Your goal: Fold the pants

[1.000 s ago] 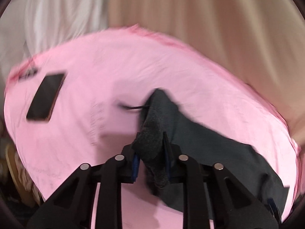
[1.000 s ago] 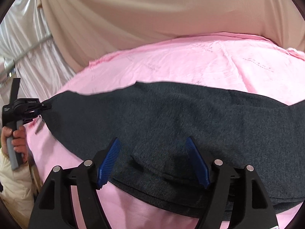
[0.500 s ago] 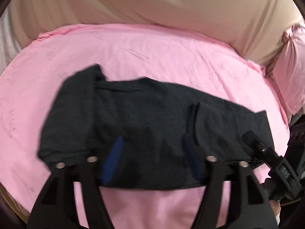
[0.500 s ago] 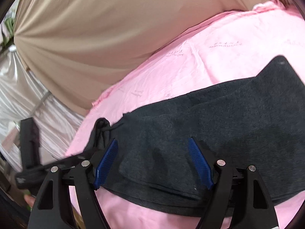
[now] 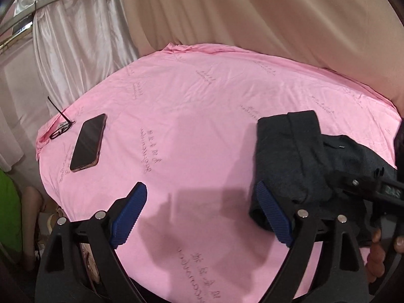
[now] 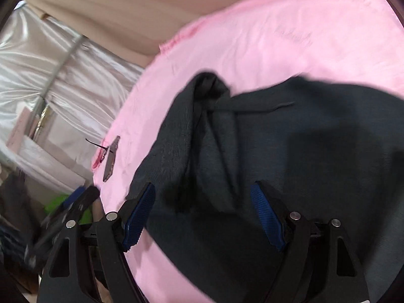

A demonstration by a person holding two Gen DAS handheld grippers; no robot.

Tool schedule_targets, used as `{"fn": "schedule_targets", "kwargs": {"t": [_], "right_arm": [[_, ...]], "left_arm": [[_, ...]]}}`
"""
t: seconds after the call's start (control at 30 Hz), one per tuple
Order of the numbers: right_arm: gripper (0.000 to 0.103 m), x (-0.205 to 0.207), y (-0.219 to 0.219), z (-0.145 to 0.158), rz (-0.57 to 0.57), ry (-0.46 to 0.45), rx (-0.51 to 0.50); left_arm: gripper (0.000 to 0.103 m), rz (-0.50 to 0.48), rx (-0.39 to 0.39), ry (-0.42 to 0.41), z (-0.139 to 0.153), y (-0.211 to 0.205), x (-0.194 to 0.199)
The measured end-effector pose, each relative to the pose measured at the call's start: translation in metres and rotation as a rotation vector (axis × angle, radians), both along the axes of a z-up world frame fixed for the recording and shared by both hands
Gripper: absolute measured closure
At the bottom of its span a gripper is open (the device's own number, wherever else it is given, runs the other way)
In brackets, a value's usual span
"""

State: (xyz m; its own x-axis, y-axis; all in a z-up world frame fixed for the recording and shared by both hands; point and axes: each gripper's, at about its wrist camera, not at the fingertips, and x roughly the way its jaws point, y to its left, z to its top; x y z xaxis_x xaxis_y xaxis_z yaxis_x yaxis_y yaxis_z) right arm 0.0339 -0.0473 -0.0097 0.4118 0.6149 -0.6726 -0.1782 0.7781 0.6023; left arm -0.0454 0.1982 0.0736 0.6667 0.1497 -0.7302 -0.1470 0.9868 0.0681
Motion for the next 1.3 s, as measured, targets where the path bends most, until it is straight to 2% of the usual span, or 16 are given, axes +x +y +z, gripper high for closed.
{"fn": "schedule_targets", "kwargs": {"t": [0.1,0.2,0.27,0.37,0.43,0.47,0.63,0.77,0.83,0.87,0.9,0.97,1.13,1.23,1.27,1.3], "right_arm": [[0.025,-0.002,0.017,0.005,0.032,-0.04,-0.054],[0.025,-0.022,0.004,0.02,-0.054,-0.102,-0.094],[0.03,-0.03,0.009,0.027,-0.004,-0.129,-0.091],[0.048,-0.027,0.028,0.021,0.106,-0.096,-0.101],[0.075,-0.018,0.042,0.011,0.138,-0.072,-0.109],[0.097,-0.013,0.047,0.007,0.149,-0.062,-0.119],[0.097,-0.022,0.024,0.055,0.086,-0.235,-0.191],[0.092,-0.001,-0.007,0.009,0.062,-0.074,-0.287],[0.086,-0.002,-0.014,0.001,0.031,-0.086,-0.225],[0.078,-0.002,-0.016,0.004,0.016,-0.078,-0.208],[0.061,-0.002,-0.019,0.01,0.009,-0.085,-0.182],[0.045,0.0,-0.019,0.016,0.014,-0.116,-0.137],[0.044,0.026,-0.002,-0.012,0.096,-0.007,-0.072],[0.04,0.029,0.006,-0.014,0.08,-0.03,-0.054],[0.044,0.029,0.007,-0.013,0.073,-0.036,-0.057],[0.065,0.029,0.01,-0.014,0.079,-0.037,-0.057]], "left_arm": [[0.016,-0.003,-0.012,0.009,-0.007,0.01,-0.005],[0.016,-0.009,-0.037,0.026,-0.016,0.016,-0.008],[0.016,-0.009,-0.043,0.034,-0.021,0.019,-0.007],[0.016,-0.013,-0.059,0.05,-0.028,0.018,-0.001],[0.016,-0.022,-0.072,0.057,-0.031,0.015,0.003],[0.016,-0.025,-0.075,0.056,-0.03,0.014,0.004],[0.012,-0.028,-0.074,0.013,-0.018,0.015,-0.004],[0.012,-0.03,-0.08,0.023,-0.023,0.014,0.0],[0.012,-0.038,-0.083,0.044,-0.03,0.009,0.005],[0.012,-0.042,-0.081,0.049,-0.031,0.007,0.007],[0.012,-0.048,-0.077,0.052,-0.032,0.004,0.007],[0.012,-0.063,-0.073,0.052,-0.031,0.001,0.005],[0.012,-0.057,-0.06,0.061,-0.032,0.001,0.005],[0.012,-0.048,-0.058,0.058,-0.029,0.002,0.002],[0.012,-0.047,-0.056,0.058,-0.028,0.002,0.001],[0.012,-0.045,-0.054,0.058,-0.027,0.002,0.0]]}}
